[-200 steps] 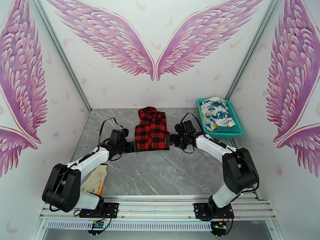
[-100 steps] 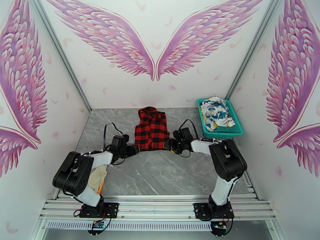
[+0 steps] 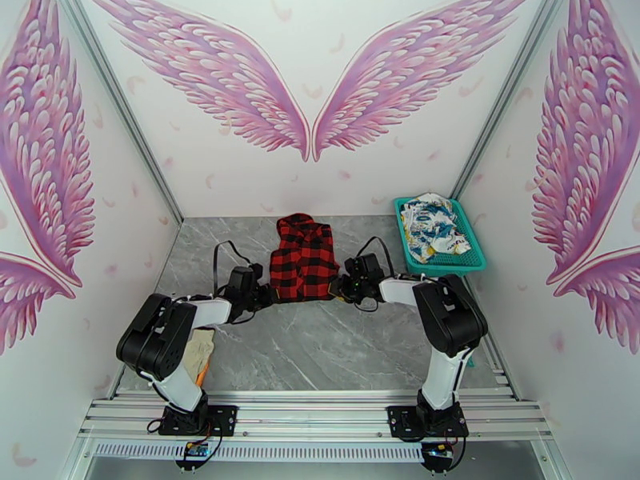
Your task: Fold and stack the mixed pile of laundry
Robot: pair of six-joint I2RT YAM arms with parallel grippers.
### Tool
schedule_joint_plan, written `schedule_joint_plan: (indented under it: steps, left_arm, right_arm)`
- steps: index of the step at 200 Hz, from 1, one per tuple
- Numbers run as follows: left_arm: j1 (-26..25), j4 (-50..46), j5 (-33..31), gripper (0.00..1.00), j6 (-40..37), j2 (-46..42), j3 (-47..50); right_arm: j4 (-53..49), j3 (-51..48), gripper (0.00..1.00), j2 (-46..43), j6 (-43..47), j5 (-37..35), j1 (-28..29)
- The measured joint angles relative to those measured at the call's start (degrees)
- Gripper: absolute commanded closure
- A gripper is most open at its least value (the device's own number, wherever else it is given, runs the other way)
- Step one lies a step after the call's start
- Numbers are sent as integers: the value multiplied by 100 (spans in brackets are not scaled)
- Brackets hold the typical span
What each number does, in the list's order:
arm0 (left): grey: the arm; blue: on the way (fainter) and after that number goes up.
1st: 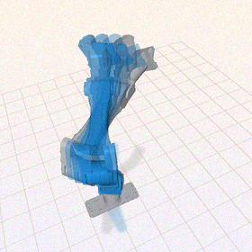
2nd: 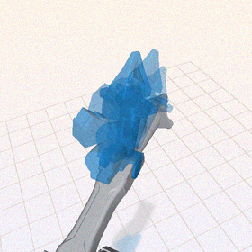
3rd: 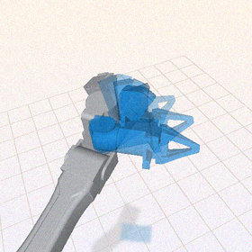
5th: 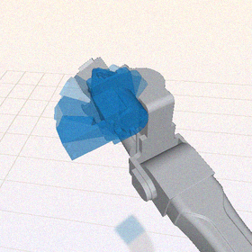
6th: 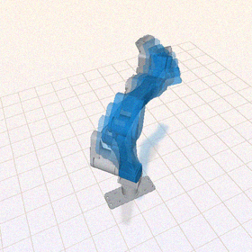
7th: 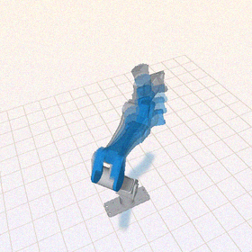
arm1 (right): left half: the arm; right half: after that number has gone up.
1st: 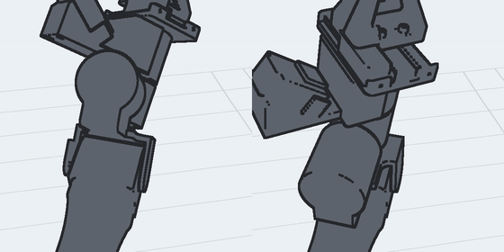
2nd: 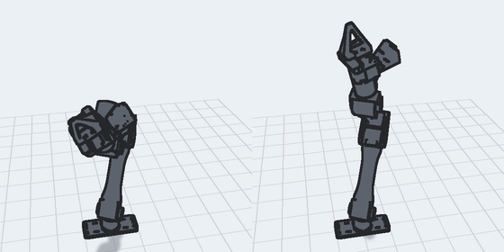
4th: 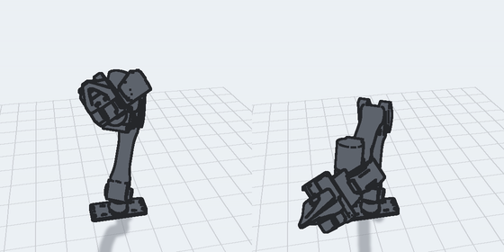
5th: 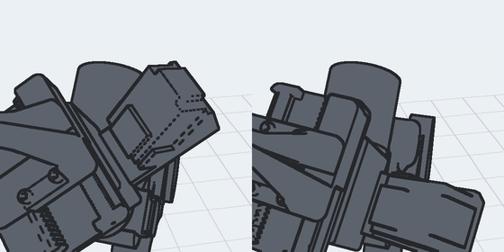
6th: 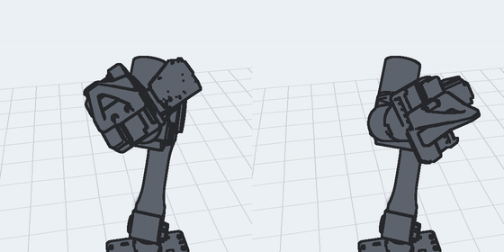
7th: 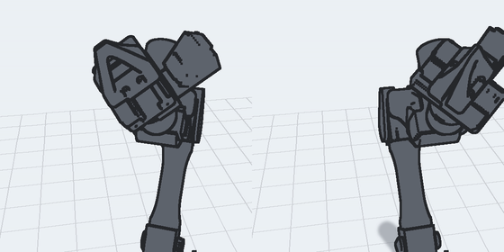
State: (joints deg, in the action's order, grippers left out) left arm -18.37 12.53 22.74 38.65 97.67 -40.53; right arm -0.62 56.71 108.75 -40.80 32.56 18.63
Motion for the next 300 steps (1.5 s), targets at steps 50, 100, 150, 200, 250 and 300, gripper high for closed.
schedule_joint_plan:
  steps: [50, 100, 150, 200, 250, 300]
  left_arm:
    - [-20, -4, -46, 100, -83, -468, 122]
    - [-343, -442, -138, 100, -116, -1547, 802]
    - [-1075, -1709, -566, 100, -79, -3093, 960]
    - [-780, -2719, -549, 100, -232, -3115, -33]
    - [66, -2789, -90, 100, -463, -1532, -1860]
    - [442, -2756, 422, 100, -525, -28, -3021]
  right_arm:
    - [-46, -116, 97, -234, -11, -94, 2]
    - [-262, -914, 100, -964, -7, -107, 81]
    - [-1296, -1578, 100, -2350, 22, -428, 391]
    - [-2715, -409, 100, -3025, 175, -785, 452]
    - [-3327, 2028, 100, -1775, 590, -949, 256]
    - [-3471, 3532, 100, -11, 704, -487, -149]
